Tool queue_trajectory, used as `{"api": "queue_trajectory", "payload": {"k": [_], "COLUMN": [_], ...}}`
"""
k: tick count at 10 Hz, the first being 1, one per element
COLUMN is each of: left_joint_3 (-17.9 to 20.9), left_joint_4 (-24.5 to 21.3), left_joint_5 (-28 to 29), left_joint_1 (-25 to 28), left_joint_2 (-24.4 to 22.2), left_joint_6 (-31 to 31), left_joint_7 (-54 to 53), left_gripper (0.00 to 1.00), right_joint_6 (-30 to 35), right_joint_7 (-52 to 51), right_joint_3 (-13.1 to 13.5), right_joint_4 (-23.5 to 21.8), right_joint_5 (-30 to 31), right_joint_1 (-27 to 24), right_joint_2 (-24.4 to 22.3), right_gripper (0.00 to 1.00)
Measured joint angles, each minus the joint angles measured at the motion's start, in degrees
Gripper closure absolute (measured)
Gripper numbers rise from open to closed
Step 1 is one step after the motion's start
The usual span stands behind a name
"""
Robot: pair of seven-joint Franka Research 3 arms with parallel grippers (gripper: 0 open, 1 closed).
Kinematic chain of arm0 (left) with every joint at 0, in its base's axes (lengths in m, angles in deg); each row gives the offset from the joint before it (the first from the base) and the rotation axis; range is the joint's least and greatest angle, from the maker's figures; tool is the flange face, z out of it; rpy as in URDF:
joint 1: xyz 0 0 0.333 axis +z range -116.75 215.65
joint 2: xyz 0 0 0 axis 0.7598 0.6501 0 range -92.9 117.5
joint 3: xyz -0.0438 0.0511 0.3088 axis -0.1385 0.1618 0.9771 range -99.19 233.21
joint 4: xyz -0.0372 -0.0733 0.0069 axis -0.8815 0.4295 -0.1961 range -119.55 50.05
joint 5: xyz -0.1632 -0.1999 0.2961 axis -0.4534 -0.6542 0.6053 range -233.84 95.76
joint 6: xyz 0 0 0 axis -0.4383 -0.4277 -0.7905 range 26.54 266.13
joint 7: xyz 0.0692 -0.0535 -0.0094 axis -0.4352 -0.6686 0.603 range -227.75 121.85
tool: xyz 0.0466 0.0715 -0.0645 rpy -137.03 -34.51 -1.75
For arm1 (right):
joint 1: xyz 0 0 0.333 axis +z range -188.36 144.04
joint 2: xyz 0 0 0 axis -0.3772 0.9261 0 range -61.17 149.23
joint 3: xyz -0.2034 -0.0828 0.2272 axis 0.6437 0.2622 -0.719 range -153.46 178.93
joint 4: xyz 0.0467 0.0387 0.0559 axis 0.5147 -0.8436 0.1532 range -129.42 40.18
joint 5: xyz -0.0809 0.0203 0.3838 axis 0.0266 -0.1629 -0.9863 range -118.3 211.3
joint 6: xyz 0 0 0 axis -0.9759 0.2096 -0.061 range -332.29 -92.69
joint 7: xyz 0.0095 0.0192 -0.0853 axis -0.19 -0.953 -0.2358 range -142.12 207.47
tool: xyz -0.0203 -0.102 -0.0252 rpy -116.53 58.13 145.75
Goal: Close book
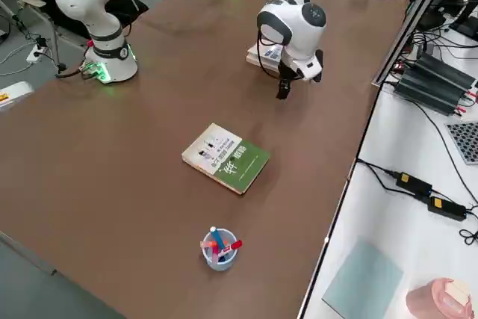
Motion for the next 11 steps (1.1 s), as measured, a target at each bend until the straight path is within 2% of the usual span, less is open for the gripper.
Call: {"api": "queue_trajectory", "payload": {"k": [3,6,11], "left_joint_3": [1.17,1.38,7.30], "left_joint_4": [-0.26,-1.40,-5.35], "left_joint_5": [0.70,0.88,0.91], "left_joint_1": [1.27,3.81,4.33], "left_joint_2": [-2.09,-4.06,-7.86], "left_joint_6": [-2.93,-4.10,-5.63], "left_joint_7": [-0.21,-1.52,-2.93], "left_gripper": [0.00,0.00,0.00], "right_joint_6": [0.00,-0.31,0.66], "right_joint_7": [0.00,0.01,0.00], "right_joint_3": [1.80,2.53,2.68], "right_joint_4": [1.90,3.33,3.14], "right_joint_5": [7.38,13.44,14.32], "right_joint_1": [-0.17,-1.75,-4.78], "right_joint_2": [-0.01,-0.75,-7.94], "right_gripper": [0.00,0.00,0.00]}}
